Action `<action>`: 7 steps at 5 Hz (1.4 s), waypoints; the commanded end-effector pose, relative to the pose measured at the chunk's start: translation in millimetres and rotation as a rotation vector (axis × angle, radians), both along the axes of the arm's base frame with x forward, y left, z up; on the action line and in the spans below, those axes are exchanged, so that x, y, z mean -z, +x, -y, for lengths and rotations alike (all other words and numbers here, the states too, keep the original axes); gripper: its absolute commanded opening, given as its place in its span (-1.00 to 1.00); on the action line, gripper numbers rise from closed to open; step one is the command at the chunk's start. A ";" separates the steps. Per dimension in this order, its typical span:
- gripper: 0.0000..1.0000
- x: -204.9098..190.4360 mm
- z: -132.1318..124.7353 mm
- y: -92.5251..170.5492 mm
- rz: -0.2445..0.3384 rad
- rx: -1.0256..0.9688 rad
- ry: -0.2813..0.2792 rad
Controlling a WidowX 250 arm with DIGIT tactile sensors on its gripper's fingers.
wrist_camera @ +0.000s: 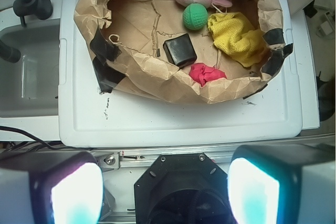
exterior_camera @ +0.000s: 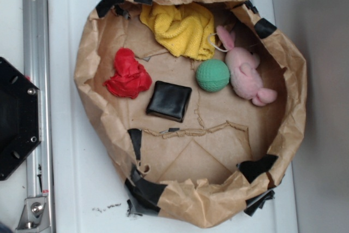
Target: Grab the pink bunny.
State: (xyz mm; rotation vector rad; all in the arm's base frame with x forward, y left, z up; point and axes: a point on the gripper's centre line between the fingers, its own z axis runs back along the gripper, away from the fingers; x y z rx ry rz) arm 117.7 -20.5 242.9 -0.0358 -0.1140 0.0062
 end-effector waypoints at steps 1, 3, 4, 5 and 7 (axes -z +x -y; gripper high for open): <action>1.00 0.0 0.0 0.0 0.000 0.000 0.000; 1.00 51.7 -8.5 102.7 0.025 0.166 0.101; 1.00 74.7 -18.6 148.6 0.193 0.161 -0.006; 1.00 102.8 -28.9 165.1 0.261 0.222 -0.035; 1.00 153.5 -29.9 202.8 0.286 0.383 0.039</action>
